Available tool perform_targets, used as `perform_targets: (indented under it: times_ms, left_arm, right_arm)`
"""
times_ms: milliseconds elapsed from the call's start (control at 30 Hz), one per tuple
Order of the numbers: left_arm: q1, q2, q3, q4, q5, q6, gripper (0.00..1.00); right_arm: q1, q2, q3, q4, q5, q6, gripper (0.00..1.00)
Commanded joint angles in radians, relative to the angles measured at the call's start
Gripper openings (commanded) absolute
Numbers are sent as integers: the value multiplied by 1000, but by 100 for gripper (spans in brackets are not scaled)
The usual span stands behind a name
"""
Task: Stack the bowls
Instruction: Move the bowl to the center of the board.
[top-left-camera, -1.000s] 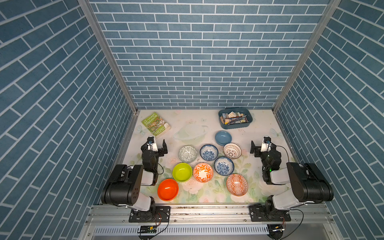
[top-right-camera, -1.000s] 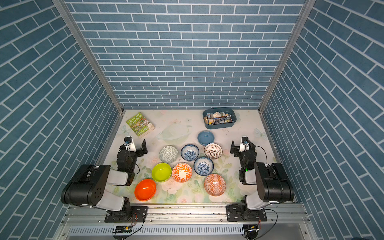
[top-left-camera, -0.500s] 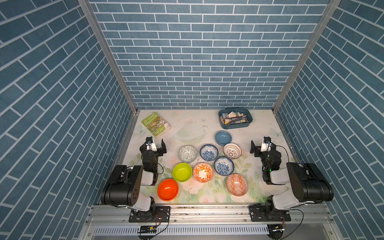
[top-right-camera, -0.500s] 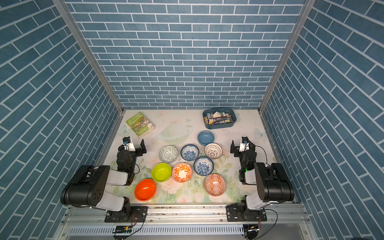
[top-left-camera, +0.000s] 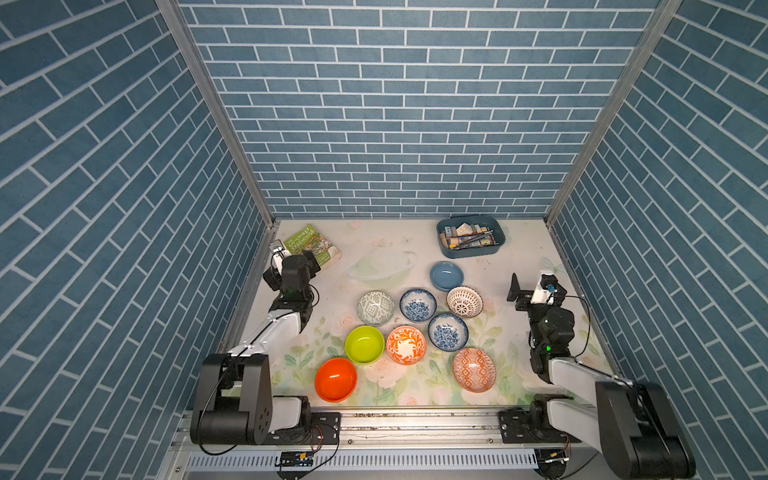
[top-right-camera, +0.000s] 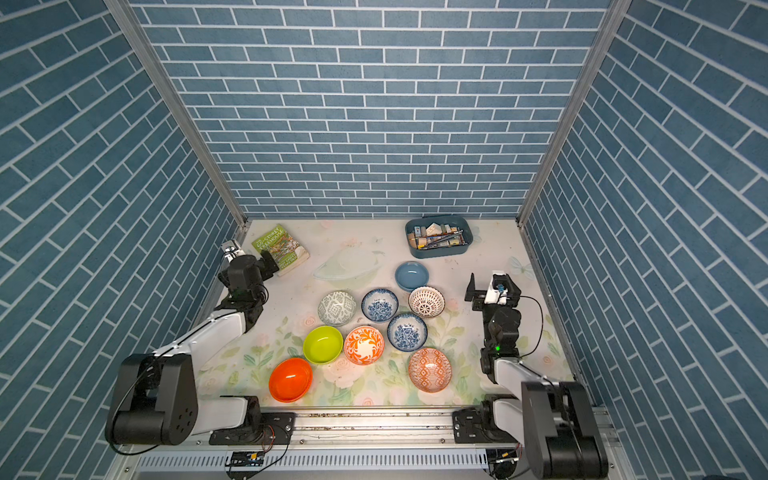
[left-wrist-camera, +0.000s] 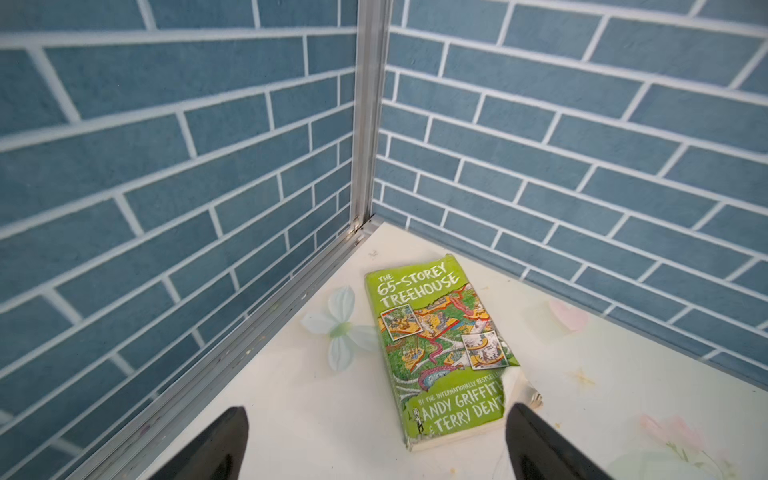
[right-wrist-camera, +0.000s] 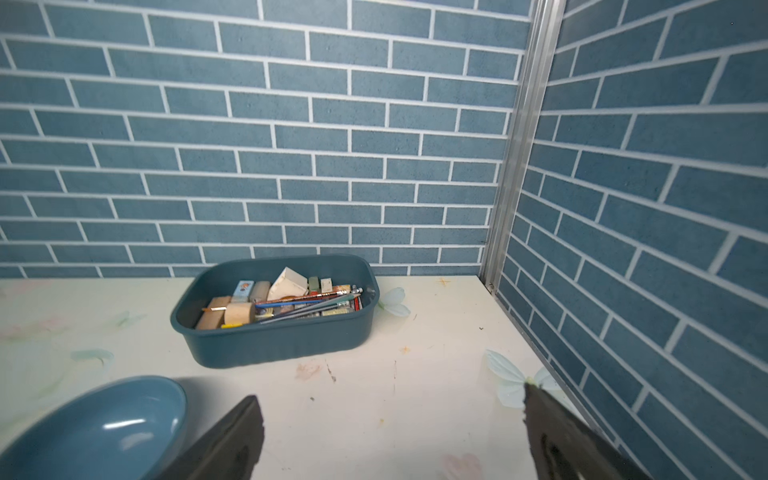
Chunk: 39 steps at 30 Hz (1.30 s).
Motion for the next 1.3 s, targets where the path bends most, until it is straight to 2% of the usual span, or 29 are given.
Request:
perform_targets:
  times_ms: [0, 67, 100, 133, 167, 233, 300, 367, 467, 600, 733, 833, 1067, 1267]
  left_arm:
    - [4, -30, 172, -433, -44, -82, 100]
    - [4, -50, 218, -534, -25, -103, 100]
    - [9, -80, 213, -540, 23, -101, 100]
    - [20, -128, 191, -528, 133, -87, 100]
    - [22, -162, 176, -525, 200, -88, 100]
    - [22, -206, 170, -560, 279, -107, 100]
    - [22, -223, 165, -603, 332, -134, 100]
    - [23, -228, 138, -624, 404, -148, 100]
    - [4, -232, 83, -628, 501, -170, 100]
    - [-99, -225, 44, -633, 496, -220, 100]
    - [-189, -168, 41, -632, 491, -279, 100]
    - [-260, -112, 47, -633, 480, -311, 99]
    - [-341, 1, 69, -615, 482, -354, 87]
    - [-368, 75, 80, -633, 460, -362, 72]
  right_arm:
    - [4, -120, 154, -368, -4, 214, 100]
    - [4, -133, 249, -539, -18, 318, 100]
    - [3, -128, 277, -611, 31, 448, 100]
    - [-4, -117, 303, -683, 52, 560, 100]
    - [-8, -107, 314, -683, -34, 578, 98]
    - [11, -69, 344, -673, -210, 635, 87]
    - [100, -35, 387, -720, -257, 689, 84]
    - [269, -10, 429, -804, -134, 687, 84]
    - [516, 34, 427, -816, 91, 699, 86]
    - [711, 156, 465, -821, 283, 644, 89]
    - [767, 198, 502, -842, 338, 596, 90]
    - [769, 164, 459, -793, 347, 596, 99]
    - [770, 176, 460, -786, 339, 595, 99]
    - [770, 189, 464, -784, 339, 592, 97]
